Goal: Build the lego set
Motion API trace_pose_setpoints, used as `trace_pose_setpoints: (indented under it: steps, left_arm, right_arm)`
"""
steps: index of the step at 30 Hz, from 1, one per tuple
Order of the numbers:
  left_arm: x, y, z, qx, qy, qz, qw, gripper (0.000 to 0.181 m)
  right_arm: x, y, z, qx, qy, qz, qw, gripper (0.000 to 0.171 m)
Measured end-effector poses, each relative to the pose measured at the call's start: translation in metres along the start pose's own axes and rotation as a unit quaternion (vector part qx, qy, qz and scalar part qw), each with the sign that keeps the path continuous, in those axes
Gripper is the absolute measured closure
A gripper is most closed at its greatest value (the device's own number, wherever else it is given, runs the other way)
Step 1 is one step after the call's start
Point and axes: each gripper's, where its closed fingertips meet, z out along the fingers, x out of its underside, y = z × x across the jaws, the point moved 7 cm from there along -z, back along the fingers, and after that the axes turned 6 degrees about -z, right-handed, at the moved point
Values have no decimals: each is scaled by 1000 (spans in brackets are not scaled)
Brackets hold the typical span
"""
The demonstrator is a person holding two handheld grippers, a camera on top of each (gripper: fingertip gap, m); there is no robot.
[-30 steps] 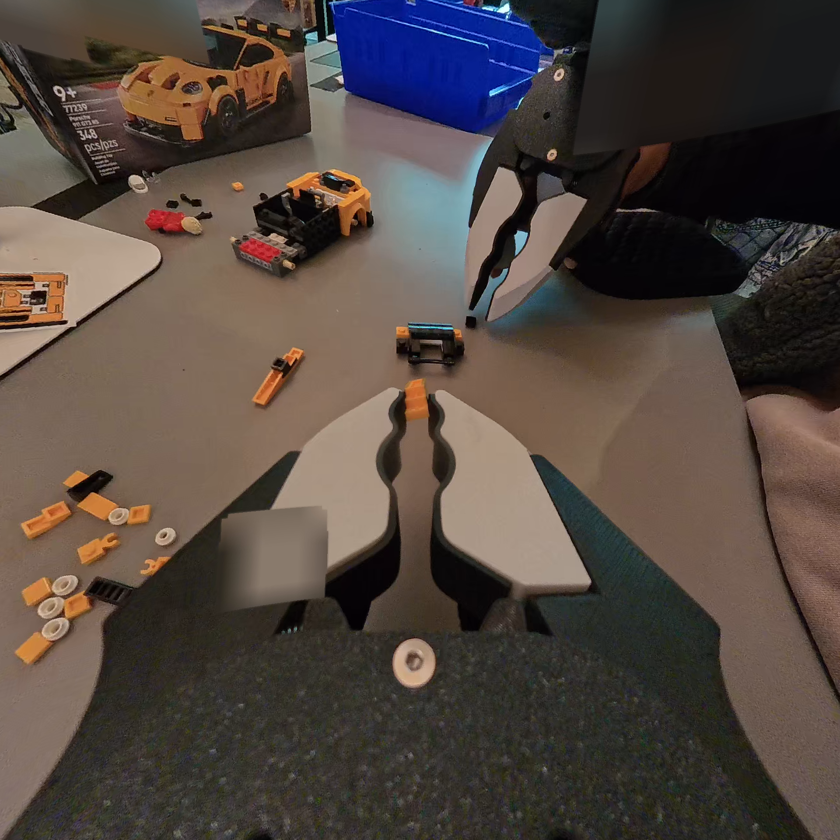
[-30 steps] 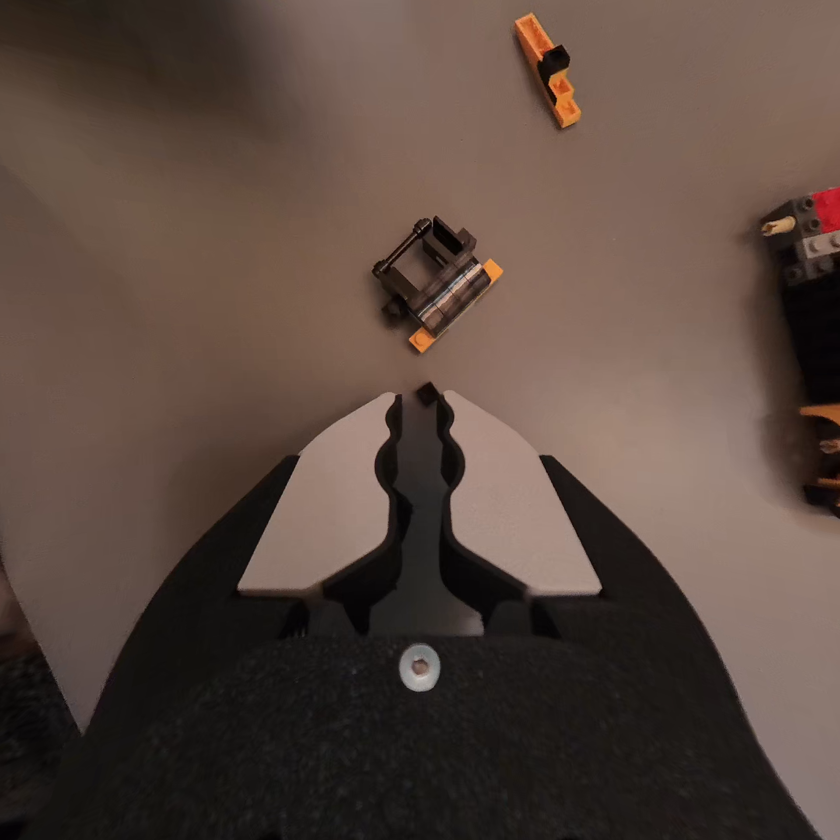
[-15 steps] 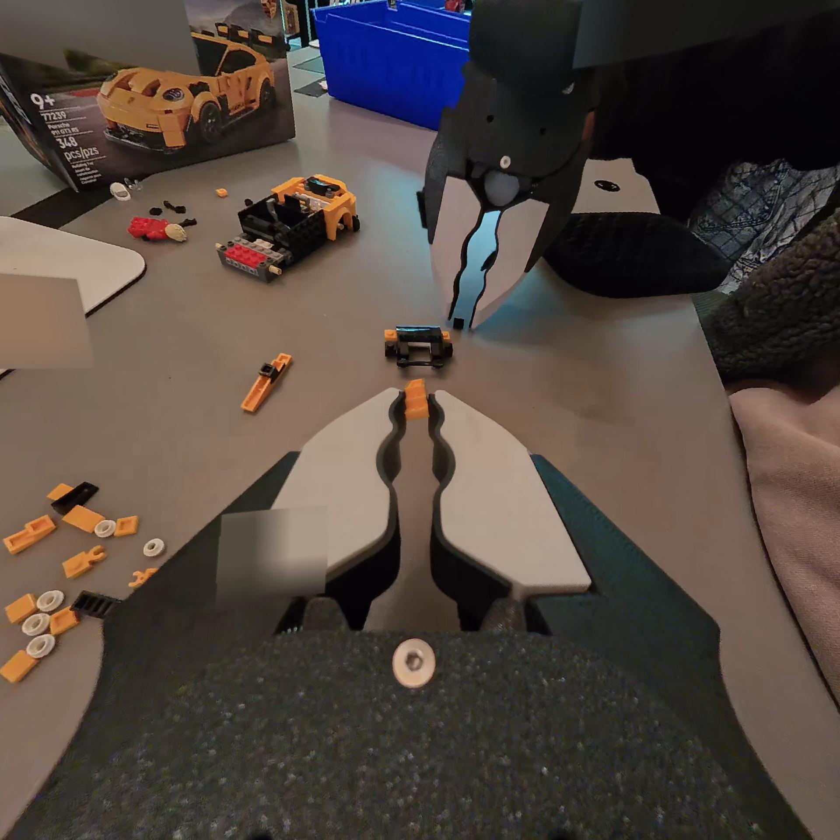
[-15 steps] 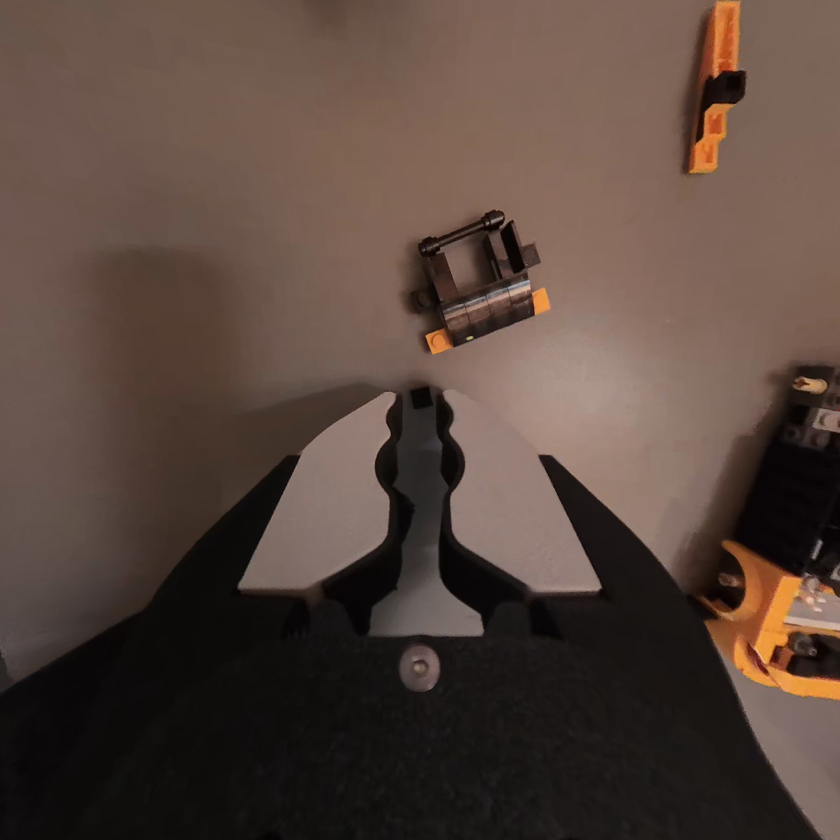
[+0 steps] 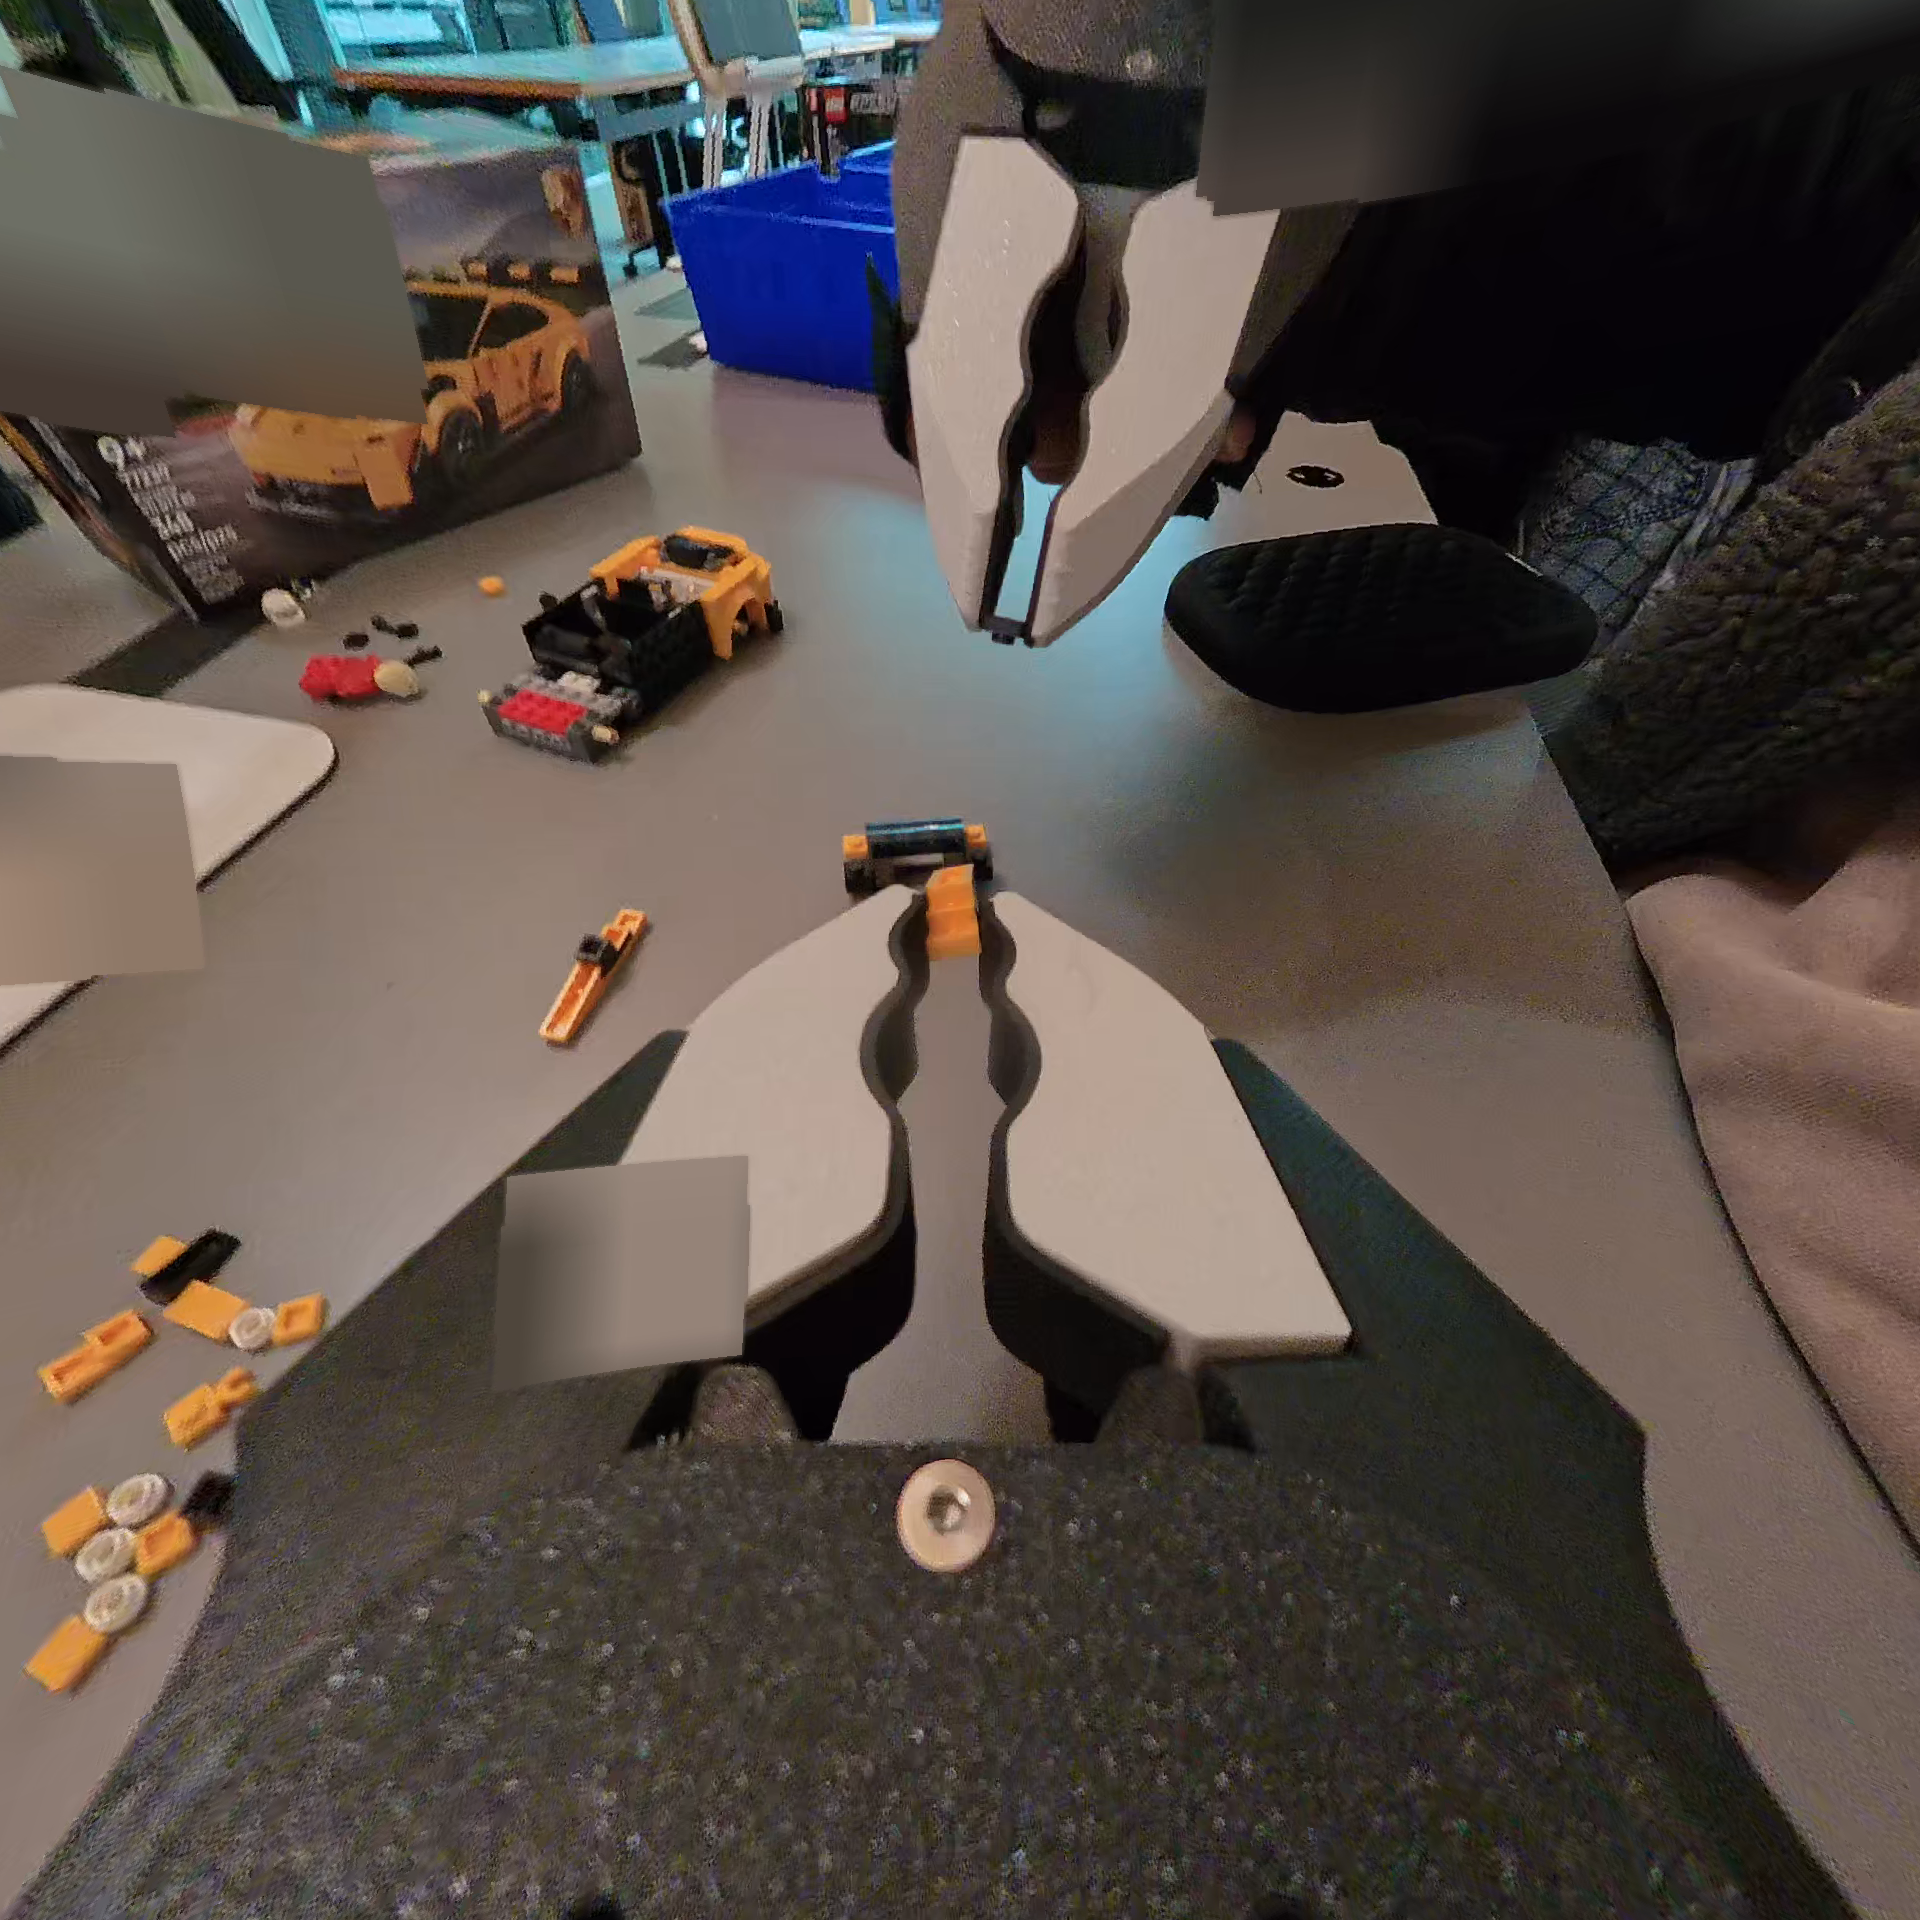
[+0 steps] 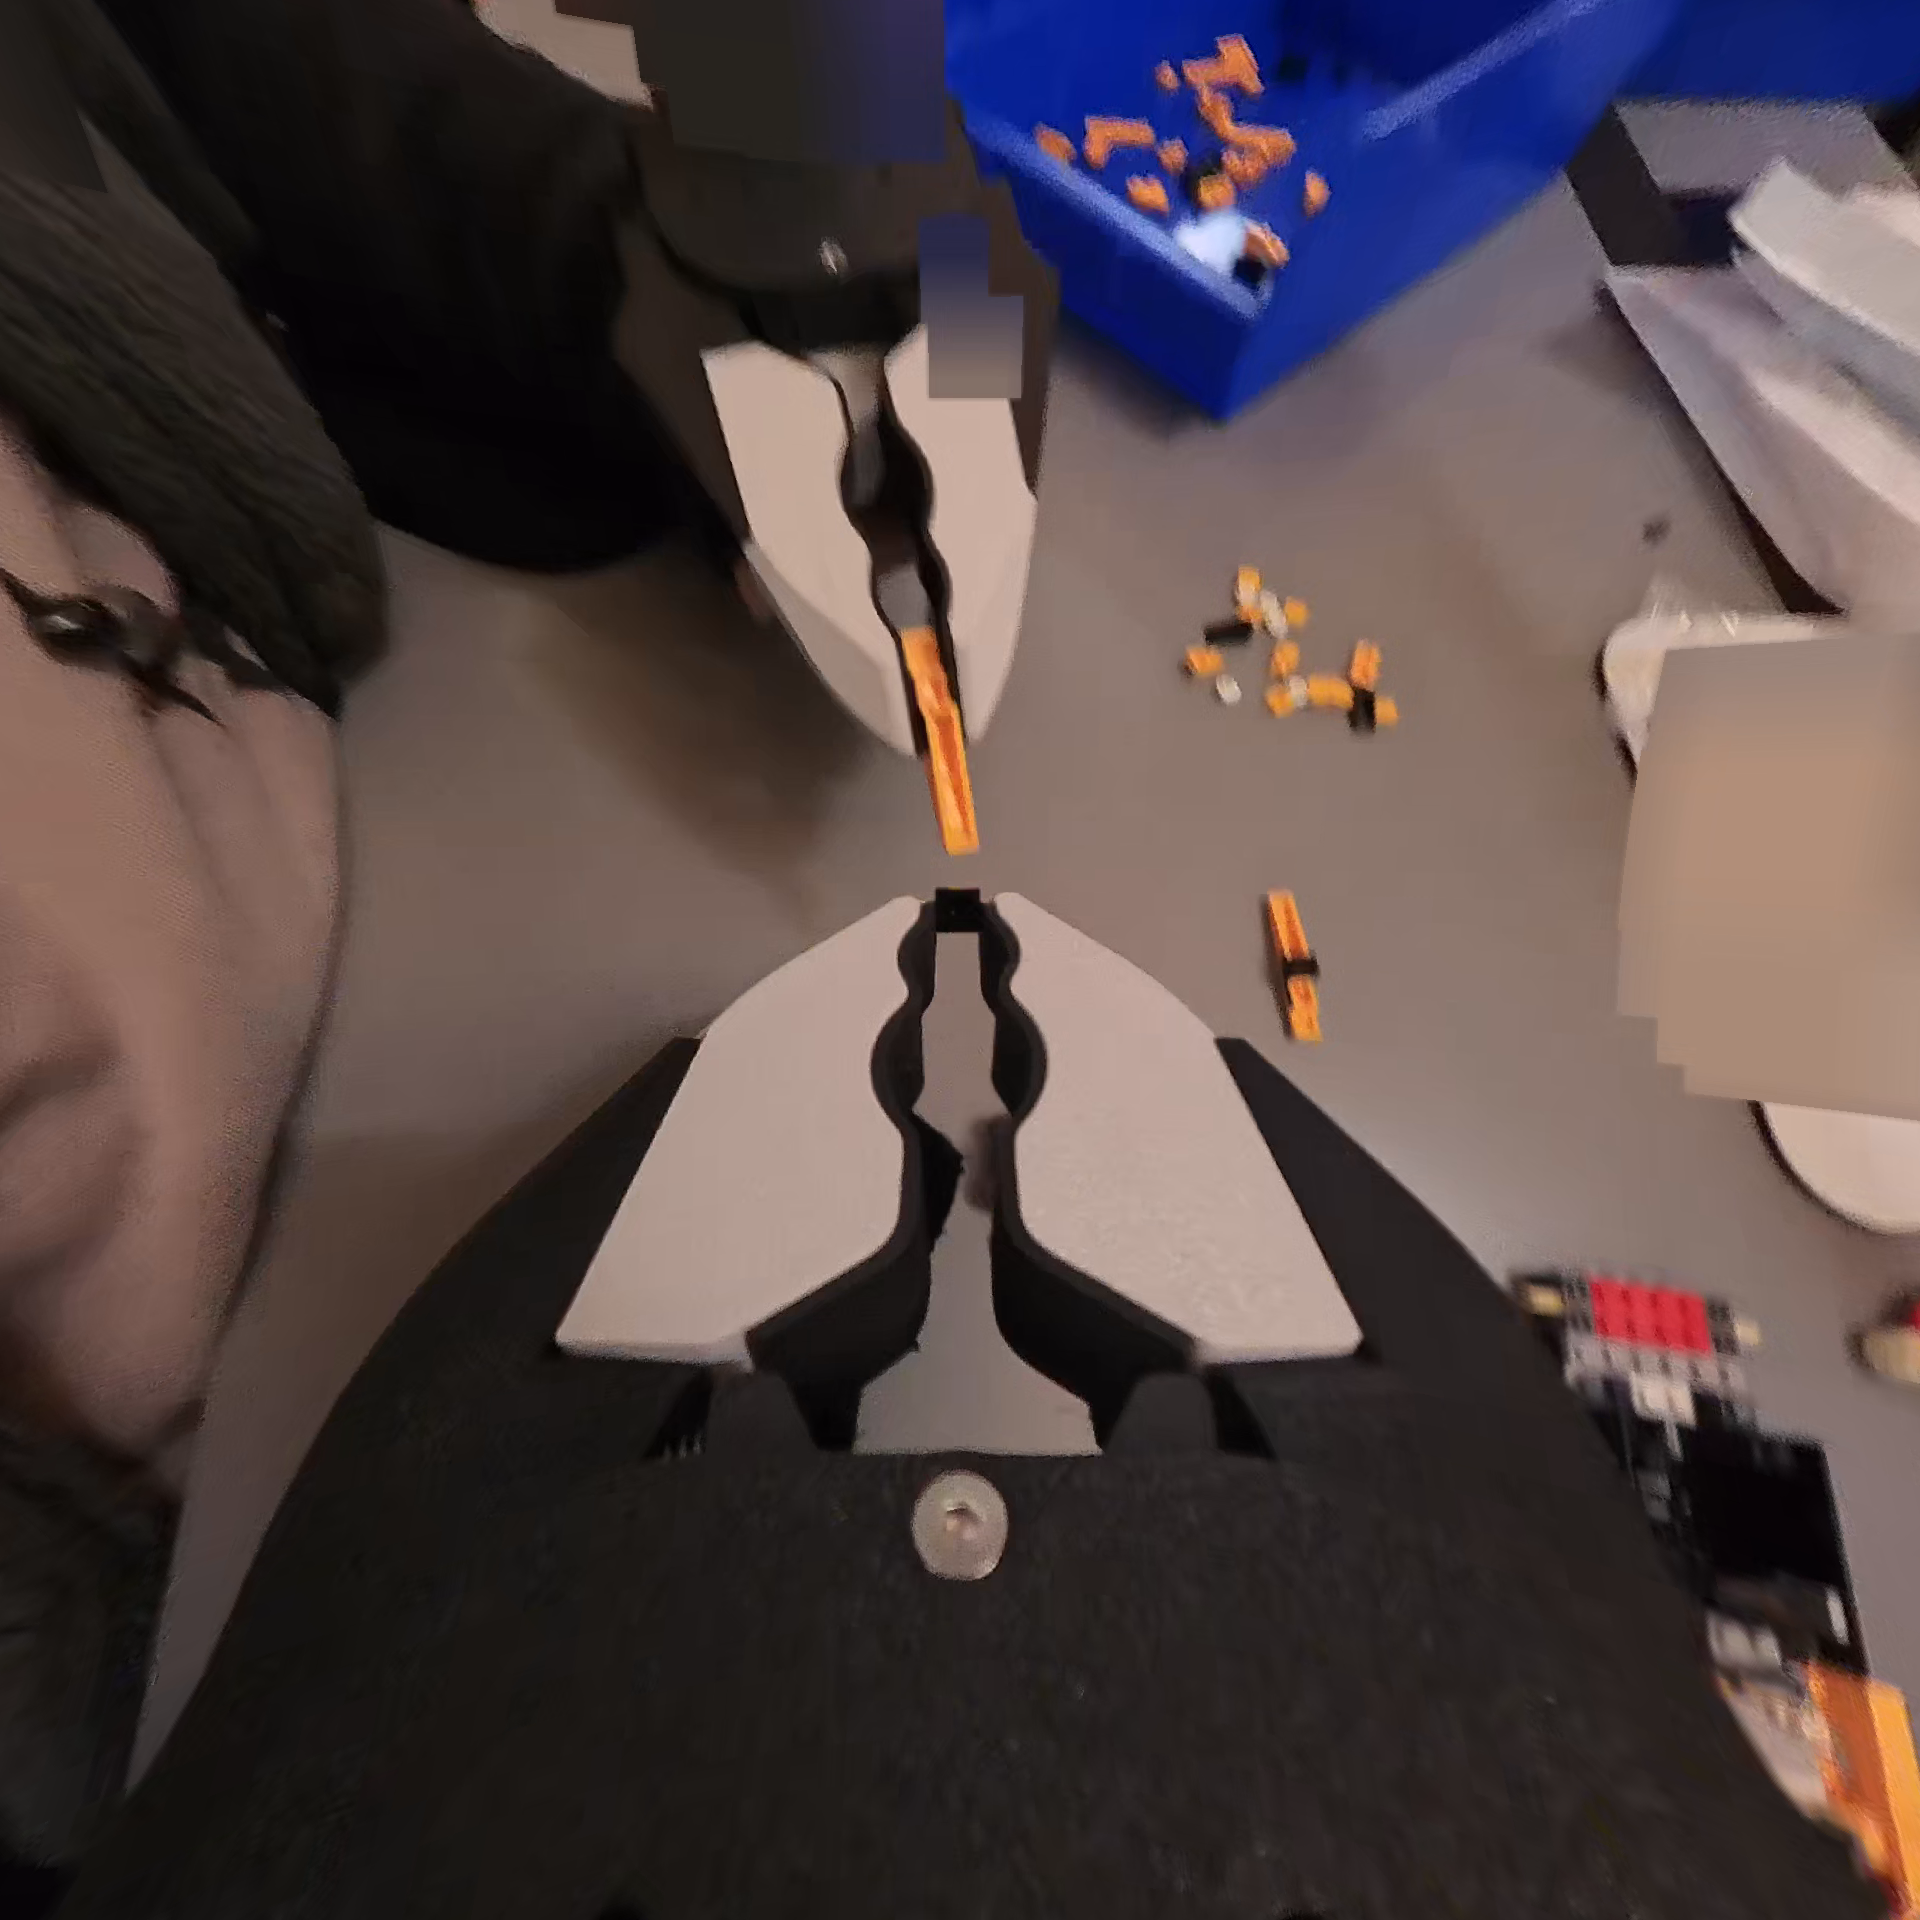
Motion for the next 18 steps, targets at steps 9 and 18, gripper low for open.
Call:
trace_pose_setpoints:
  steps: [9, 18]
  left_arm:
    - [-13, -20, -4, 7, -39, 93, 995, 174]
    - [-16, -24, -5, 16, -47, 93, 994, 173]
  right_arm:
    - [-32, 12, 25, -59, -9, -53, 997, 163]
    - [-35, 13, 30, -74, -2, -49, 996, 163]
